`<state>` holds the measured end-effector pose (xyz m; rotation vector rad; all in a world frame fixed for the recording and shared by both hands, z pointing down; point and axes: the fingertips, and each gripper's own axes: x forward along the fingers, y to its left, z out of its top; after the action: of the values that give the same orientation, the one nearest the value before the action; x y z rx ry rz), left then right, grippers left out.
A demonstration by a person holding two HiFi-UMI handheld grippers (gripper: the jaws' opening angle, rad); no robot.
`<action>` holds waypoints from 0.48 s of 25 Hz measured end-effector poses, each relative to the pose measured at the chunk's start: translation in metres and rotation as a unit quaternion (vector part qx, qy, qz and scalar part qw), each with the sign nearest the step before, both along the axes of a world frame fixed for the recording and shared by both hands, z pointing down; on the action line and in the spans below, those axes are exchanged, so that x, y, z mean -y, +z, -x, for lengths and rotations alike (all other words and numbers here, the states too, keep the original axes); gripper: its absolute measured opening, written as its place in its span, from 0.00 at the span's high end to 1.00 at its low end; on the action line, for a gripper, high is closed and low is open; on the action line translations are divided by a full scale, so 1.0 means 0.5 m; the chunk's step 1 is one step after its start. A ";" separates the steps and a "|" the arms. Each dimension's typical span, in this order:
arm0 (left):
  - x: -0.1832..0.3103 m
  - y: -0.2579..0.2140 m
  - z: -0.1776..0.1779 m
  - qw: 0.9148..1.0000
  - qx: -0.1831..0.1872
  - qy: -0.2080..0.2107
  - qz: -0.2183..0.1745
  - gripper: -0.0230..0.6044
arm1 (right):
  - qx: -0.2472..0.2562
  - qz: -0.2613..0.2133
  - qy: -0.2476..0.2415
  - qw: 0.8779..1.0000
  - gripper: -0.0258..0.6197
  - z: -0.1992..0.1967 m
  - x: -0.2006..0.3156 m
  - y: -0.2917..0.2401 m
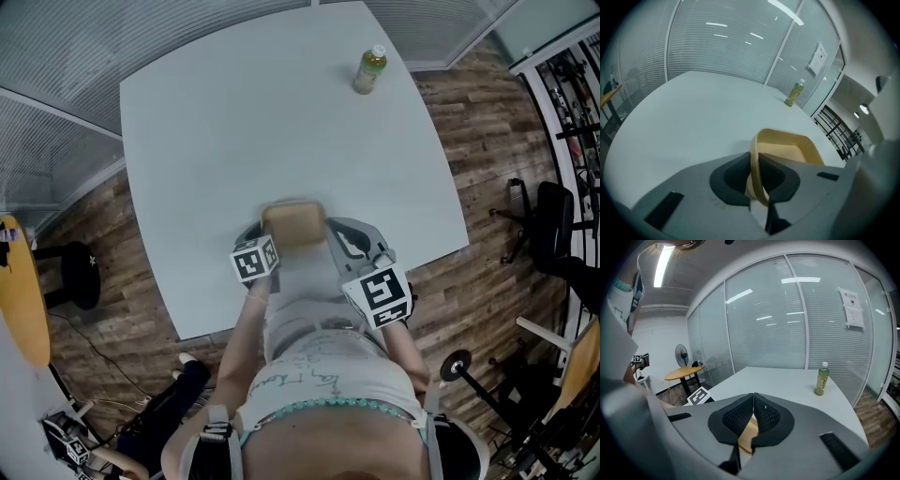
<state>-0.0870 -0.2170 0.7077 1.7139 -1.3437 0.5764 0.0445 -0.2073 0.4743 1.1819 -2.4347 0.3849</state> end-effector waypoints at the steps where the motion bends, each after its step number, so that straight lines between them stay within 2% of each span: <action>1: -0.001 -0.004 0.003 1.000 0.001 0.001 -0.001 0.92 | 0.000 -0.002 0.000 1.000 0.96 0.002 -0.001 -0.001; 6: -0.014 -0.031 0.004 1.000 -0.001 0.002 -0.007 0.92 | 0.000 -0.009 0.005 1.000 0.96 -0.007 -0.014 -0.010; 12: -0.015 -0.087 0.011 0.999 0.003 0.008 -0.038 0.92 | 0.000 -0.015 0.012 1.000 0.96 -0.002 -0.028 -0.011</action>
<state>-0.0924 -0.2094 0.6644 1.7859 -1.3726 0.5461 0.0454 -0.1930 0.4689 1.2253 -2.4356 0.3579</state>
